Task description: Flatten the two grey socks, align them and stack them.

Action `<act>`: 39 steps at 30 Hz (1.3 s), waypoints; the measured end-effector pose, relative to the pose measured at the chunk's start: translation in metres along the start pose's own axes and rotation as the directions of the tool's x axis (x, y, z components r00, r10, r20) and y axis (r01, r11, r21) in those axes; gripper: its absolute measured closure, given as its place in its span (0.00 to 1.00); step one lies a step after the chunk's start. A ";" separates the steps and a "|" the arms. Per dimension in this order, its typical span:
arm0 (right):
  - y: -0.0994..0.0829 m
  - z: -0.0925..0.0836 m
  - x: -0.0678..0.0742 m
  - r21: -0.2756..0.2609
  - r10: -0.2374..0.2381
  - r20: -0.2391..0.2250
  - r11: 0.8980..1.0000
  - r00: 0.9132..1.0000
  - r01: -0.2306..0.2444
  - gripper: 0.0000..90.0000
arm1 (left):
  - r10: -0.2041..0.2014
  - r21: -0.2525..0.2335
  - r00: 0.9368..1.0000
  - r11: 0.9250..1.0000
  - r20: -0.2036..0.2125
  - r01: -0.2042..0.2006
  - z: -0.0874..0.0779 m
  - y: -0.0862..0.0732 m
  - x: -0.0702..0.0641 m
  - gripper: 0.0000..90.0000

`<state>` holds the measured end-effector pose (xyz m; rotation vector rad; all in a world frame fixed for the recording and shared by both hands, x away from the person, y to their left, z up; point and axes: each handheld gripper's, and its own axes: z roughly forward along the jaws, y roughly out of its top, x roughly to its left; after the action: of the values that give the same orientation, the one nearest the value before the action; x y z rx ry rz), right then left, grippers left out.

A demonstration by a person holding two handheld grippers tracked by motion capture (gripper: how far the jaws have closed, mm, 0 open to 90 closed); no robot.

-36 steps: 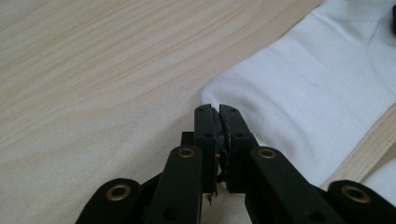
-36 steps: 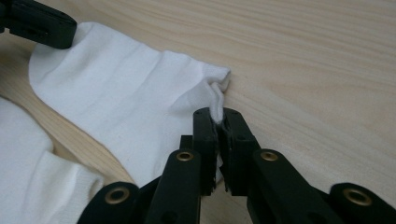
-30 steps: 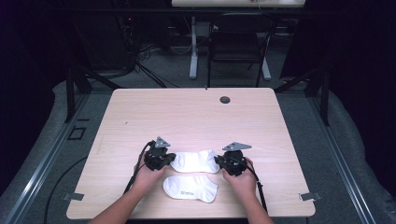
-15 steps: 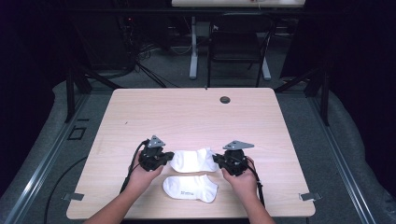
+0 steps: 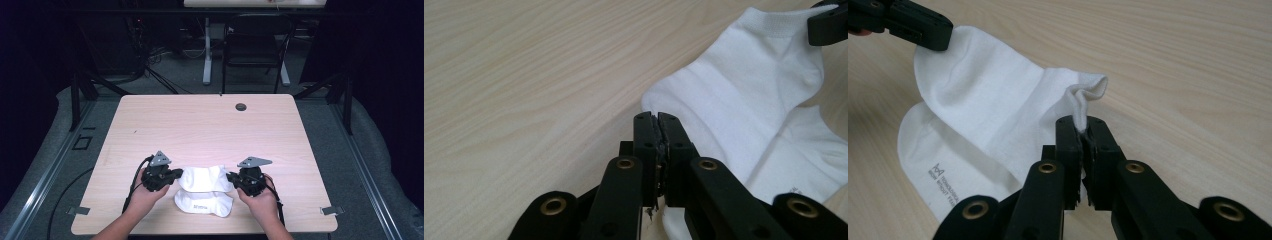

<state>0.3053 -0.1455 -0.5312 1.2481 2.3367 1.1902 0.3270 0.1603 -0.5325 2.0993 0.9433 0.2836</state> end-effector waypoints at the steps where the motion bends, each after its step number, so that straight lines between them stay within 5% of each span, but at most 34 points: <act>1: -0.001 -0.001 0.002 0.003 -0.005 -0.001 1.000 1.000 0.005 0.96 | 0.005 0.003 1.000 1.000 0.003 -0.005 -0.002 -0.001 -0.001 0.97; 27: -0.018 -0.020 0.027 0.002 -0.024 -0.035 1.000 0.999 0.024 0.96 | -0.026 -0.025 0.999 0.999 0.047 0.027 -0.024 -0.024 -0.013 0.97; 39: -0.031 -0.017 0.030 0.015 -0.025 -0.032 1.000 0.999 0.026 0.96 | 0.002 -0.009 0.999 1.000 0.044 -0.002 -0.017 -0.031 -0.019 0.97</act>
<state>0.2592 -0.1409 -0.5387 1.2092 2.3818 1.1947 0.2892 0.1692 -0.5420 2.0906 0.9124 0.2412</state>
